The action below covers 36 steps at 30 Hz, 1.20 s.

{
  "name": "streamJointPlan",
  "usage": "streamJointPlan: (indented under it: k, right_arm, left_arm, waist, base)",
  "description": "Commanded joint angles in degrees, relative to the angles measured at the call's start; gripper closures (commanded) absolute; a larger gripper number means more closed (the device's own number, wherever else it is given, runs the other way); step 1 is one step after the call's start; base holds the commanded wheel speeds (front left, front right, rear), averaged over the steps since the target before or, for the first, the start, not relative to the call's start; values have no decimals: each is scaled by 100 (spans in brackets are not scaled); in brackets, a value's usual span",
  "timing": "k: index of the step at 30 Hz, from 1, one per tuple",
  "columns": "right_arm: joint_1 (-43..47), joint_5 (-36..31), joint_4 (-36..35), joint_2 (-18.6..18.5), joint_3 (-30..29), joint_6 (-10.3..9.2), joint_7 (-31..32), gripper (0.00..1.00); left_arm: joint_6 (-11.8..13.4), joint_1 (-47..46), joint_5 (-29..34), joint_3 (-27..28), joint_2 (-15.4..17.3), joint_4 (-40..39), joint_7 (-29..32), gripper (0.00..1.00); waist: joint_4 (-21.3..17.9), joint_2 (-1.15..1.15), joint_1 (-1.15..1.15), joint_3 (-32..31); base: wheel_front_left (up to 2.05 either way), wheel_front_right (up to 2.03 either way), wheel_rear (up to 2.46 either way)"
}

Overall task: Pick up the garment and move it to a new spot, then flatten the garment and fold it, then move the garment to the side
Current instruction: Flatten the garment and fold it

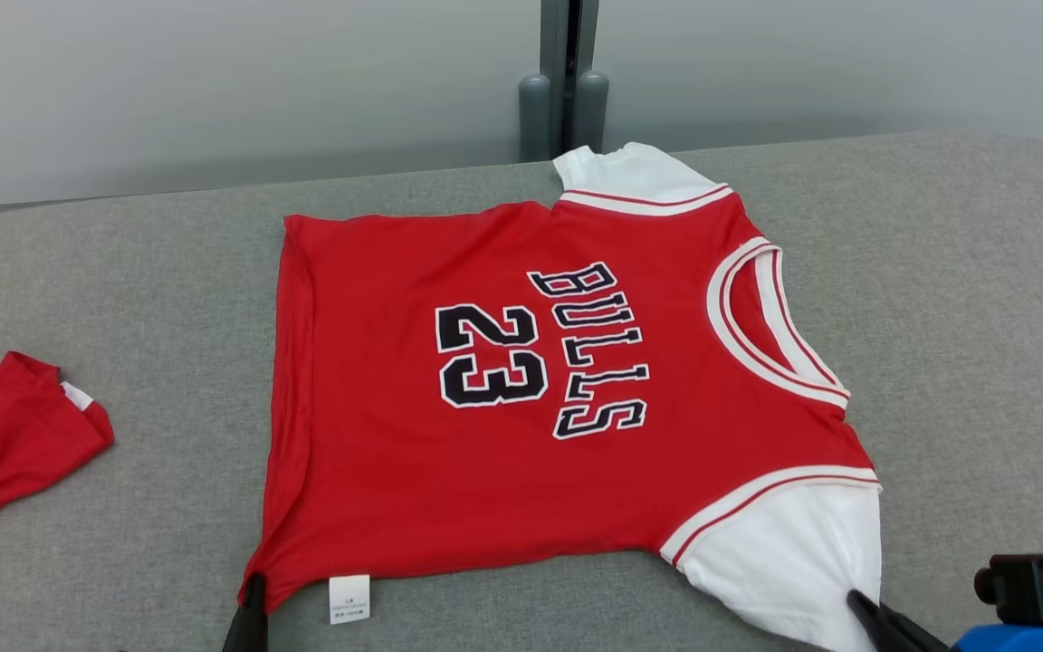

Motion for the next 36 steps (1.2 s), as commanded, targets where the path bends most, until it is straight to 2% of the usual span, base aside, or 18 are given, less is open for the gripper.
streamJointPlan:
  k: [1,6,10,14,25,33,36]
  right_arm:
    - [150,-9,-142,44,-45,1,128,100]
    - [367,-117,-556,118,-202,1,524,100]
    - [67,-274,-687,110,-240,1,388,100]
    - [-449,-315,-643,-138,-112,1,249,100]
    - [-2055,121,130,-903,343,1,295,100]
    - [-3045,322,990,-1190,639,1,45,100]
    - [-3398,399,1264,-1258,743,1,-79,100]
  left_arm:
    - [72,96,-38,22,47,-82,34,100]
    - [251,293,-65,-19,60,-354,178,100]
    - [261,170,-33,-95,45,-507,234,100]
    - [279,-73,-73,-133,22,-643,333,100]
    - [320,-1136,-395,18,-109,-903,578,100]
    - [363,-2090,-216,9,-198,-102,392,100]
    - [303,-2326,-162,-27,-248,216,338,100]
  waist:
    - [11,0,1,-6]
    - [29,0,1,-24]
    - [6,0,1,-5]
    - [-25,0,1,80]
    - [157,0,1,526]
    - [284,0,1,830]
    - [286,0,1,925]
  base:
    - [0,0,0]
    - [0,0,0]
    - [0,0,0]
    - [0,0,0]
    - [0,0,0]
    - [0,0,0]
    - [0,0,0]
